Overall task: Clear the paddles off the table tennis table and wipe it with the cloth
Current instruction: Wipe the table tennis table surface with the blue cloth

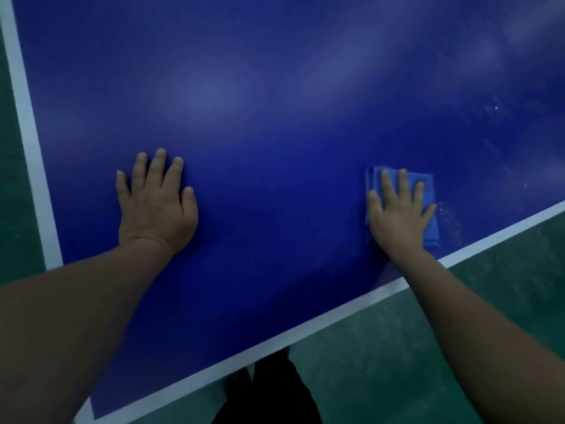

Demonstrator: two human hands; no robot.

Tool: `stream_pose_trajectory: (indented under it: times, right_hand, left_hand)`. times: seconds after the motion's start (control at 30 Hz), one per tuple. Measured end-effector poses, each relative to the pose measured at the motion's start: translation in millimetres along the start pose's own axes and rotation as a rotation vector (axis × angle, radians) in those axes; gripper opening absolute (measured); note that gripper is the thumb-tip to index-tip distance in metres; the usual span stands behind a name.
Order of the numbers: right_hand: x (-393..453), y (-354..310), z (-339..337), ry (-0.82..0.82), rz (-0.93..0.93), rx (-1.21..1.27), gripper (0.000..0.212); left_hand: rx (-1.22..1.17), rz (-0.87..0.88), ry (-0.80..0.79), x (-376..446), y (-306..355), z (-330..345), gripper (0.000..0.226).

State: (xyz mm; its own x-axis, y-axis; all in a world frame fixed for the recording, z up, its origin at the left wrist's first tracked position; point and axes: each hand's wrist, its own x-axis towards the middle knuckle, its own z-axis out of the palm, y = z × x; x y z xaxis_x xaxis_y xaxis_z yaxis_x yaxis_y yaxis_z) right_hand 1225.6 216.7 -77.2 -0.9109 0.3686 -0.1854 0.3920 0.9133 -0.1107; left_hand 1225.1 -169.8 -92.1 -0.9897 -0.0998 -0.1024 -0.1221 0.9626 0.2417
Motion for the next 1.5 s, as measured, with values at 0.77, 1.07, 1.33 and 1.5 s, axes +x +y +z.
stream_pose_trajectory:
  times: [0.77,1.07,1.33,1.5]
  right_hand:
    - [-143.1,-47.6,49.8,0.005,-0.812,-0.124,0.054]
    - [-3.8,57.7,-9.9,0.028,0.105,0.015,0.058]
    - [-109.9,17.4,37.5,-0.025,-0.988,-0.132,0.053]
    - [30.7,115.0,-17.2,0.031,-0.042,-0.047,0.056]
  left_hand:
    - [0.026,-0.007,-0.001,-0.2,3.6,-2.6,0.058]
    - [0.060,0.000,0.023,0.8,5.9,1.2,0.057]
    - [0.005,0.184,0.023,-33.5,47.9,5.1,0.064]
    - [0.021,0.332,-0.040,-65.0,91.4,27.1,0.062]
